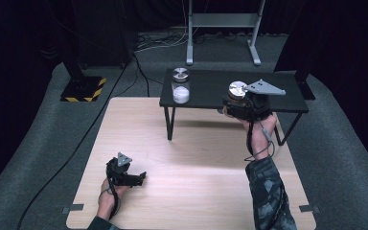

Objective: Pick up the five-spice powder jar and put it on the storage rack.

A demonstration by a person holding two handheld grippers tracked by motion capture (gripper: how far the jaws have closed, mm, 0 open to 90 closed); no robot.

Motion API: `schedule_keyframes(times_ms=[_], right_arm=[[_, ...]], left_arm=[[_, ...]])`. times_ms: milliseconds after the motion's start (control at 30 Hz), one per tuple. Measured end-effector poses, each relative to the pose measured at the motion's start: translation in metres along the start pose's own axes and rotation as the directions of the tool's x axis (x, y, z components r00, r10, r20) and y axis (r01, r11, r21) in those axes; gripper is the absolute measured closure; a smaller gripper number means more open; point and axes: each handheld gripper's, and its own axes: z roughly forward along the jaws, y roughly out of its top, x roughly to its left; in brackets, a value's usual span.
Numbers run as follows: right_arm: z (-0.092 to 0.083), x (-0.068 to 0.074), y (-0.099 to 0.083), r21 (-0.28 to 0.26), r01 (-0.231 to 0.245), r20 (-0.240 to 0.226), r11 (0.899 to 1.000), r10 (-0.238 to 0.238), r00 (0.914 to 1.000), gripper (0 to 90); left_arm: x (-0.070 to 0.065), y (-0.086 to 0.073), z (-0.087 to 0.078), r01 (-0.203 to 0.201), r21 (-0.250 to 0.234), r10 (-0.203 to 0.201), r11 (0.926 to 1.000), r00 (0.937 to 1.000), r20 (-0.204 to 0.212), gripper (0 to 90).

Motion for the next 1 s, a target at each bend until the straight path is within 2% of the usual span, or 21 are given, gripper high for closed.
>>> schedule_keyframes(times_ms=[467,1000], right_arm=[[0.031,-0.006,0.027,0.051,0.009,0.006,0.999,-0.009,0.9999,29.8],[0.065,-0.016,0.043,0.1,-0.027,-0.018,0.995,0.029,0.9994,29.8]], left_arm=[[0.0,0.0,0.0,0.0,0.0,0.0,1.0,1.0,0.0,0.1],[0.0,0.0,0.0,0.001,-0.001,-0.001,1.0,1.0,0.0,0.1]])
